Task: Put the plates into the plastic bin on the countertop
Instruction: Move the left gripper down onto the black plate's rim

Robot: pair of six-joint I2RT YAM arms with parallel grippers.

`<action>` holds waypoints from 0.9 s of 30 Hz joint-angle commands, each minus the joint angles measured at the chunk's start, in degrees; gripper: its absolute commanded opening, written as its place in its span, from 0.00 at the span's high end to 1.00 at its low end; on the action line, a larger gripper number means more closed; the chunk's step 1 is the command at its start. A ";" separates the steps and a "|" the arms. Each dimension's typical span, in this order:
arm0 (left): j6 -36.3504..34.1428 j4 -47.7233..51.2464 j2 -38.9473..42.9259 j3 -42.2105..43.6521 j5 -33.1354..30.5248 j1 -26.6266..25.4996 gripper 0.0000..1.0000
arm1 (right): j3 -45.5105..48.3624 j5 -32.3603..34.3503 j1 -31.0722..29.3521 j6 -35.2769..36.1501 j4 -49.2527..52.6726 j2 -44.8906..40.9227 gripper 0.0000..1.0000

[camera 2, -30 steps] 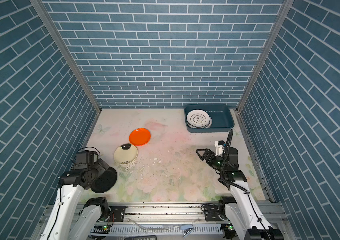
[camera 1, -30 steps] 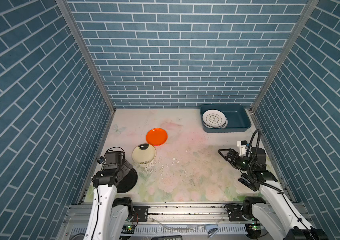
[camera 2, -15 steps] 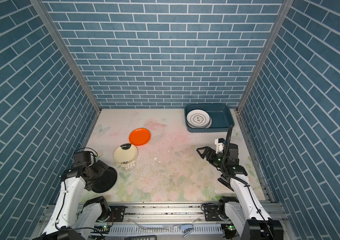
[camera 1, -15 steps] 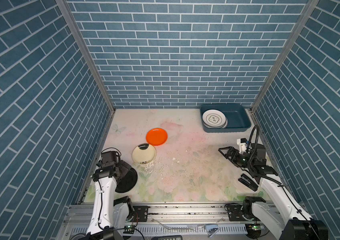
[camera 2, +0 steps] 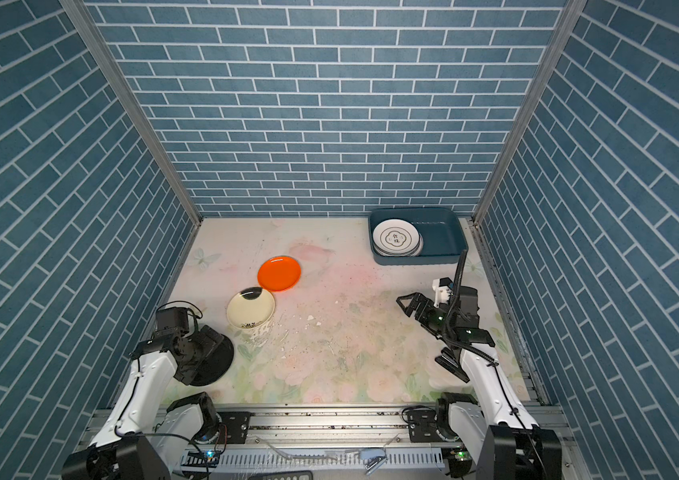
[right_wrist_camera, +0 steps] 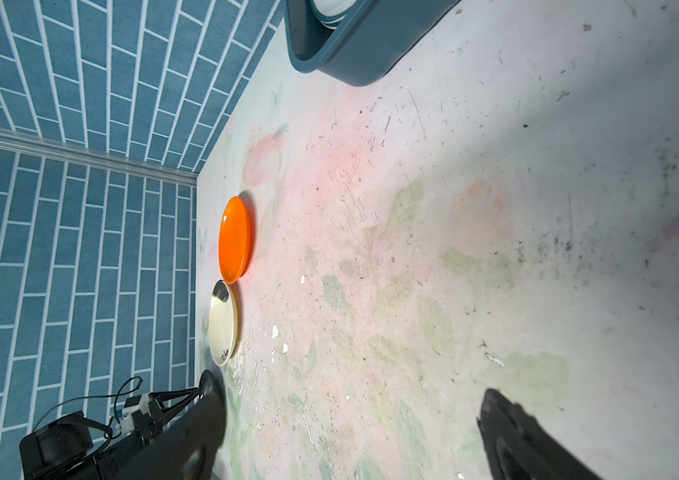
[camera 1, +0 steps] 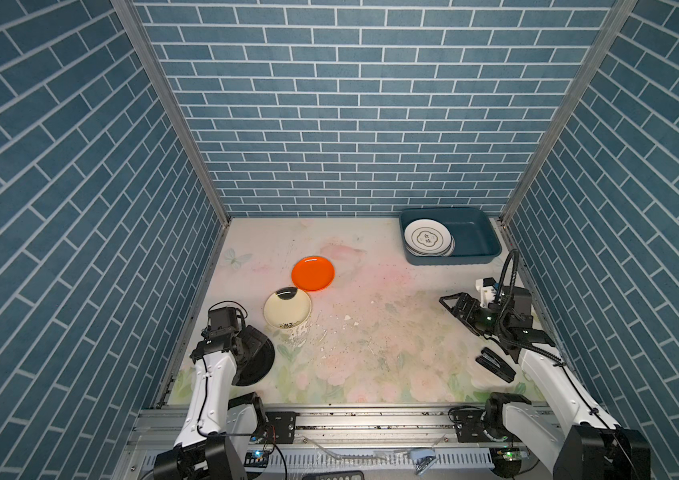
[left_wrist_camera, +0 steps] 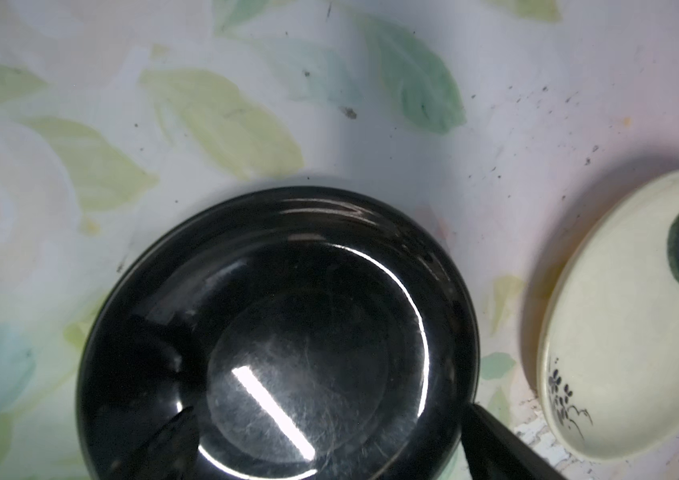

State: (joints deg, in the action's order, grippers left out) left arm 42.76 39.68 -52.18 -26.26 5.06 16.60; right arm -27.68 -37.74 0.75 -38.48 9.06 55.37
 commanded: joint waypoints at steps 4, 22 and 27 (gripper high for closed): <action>0.89 -6.71 -5.43 1.52 4.51 0.10 0.00 | -1.26 0.03 1.68 2.44 1.15 1.73 0.04; 3.99 -15.85 -18.94 -0.93 6.24 -8.39 0.00 | -0.77 -0.76 3.38 2.21 0.70 1.95 0.04; 4.67 -17.47 -21.19 -1.65 7.03 -10.32 0.01 | -0.71 -0.81 3.38 2.09 0.65 2.04 0.05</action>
State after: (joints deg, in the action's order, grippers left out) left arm 45.87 18.15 -70.41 -30.57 9.58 7.57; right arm -27.68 -37.91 3.92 -38.48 9.17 57.19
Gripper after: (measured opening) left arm 0.994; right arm 0.956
